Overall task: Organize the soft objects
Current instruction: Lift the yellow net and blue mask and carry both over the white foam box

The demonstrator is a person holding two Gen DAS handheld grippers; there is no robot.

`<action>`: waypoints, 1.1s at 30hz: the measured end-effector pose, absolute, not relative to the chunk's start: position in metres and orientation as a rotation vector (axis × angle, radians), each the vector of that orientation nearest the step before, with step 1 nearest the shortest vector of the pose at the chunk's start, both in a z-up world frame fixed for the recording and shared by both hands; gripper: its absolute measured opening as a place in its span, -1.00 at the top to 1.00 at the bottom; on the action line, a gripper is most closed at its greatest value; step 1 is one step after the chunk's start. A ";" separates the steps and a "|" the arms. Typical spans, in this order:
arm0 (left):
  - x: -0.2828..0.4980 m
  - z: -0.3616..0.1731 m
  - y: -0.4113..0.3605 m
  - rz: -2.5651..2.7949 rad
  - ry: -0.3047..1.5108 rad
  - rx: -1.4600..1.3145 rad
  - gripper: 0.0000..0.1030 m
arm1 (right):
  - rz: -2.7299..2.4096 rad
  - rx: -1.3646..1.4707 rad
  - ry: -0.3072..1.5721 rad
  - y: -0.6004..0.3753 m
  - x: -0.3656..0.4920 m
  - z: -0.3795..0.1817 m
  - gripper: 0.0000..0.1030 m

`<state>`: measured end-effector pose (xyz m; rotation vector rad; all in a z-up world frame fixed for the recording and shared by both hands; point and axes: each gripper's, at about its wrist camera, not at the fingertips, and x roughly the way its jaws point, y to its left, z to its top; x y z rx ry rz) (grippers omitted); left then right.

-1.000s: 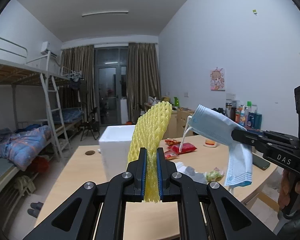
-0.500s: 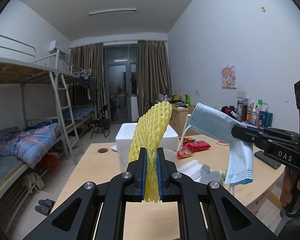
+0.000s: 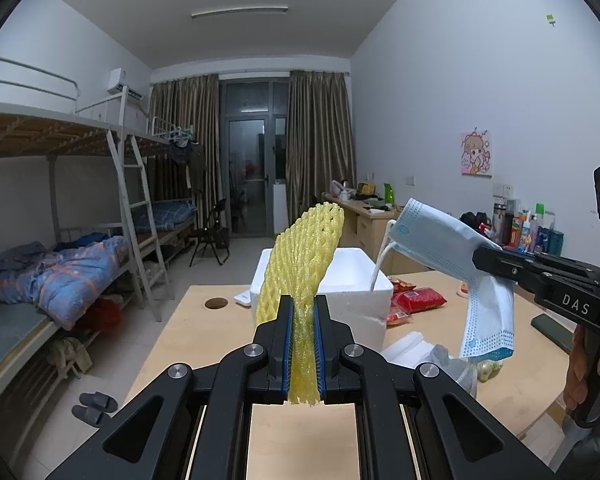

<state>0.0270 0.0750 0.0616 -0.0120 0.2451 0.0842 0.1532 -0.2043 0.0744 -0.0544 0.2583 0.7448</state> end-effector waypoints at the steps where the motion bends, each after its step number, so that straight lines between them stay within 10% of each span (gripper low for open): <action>1: 0.031 0.062 0.076 0.082 0.247 -0.013 0.81 | 0.746 -0.055 0.260 -0.203 0.156 0.076 0.76; 33: 0.135 0.088 0.104 0.025 0.302 -0.001 0.81 | 0.741 -0.062 0.299 -0.162 0.223 0.105 0.76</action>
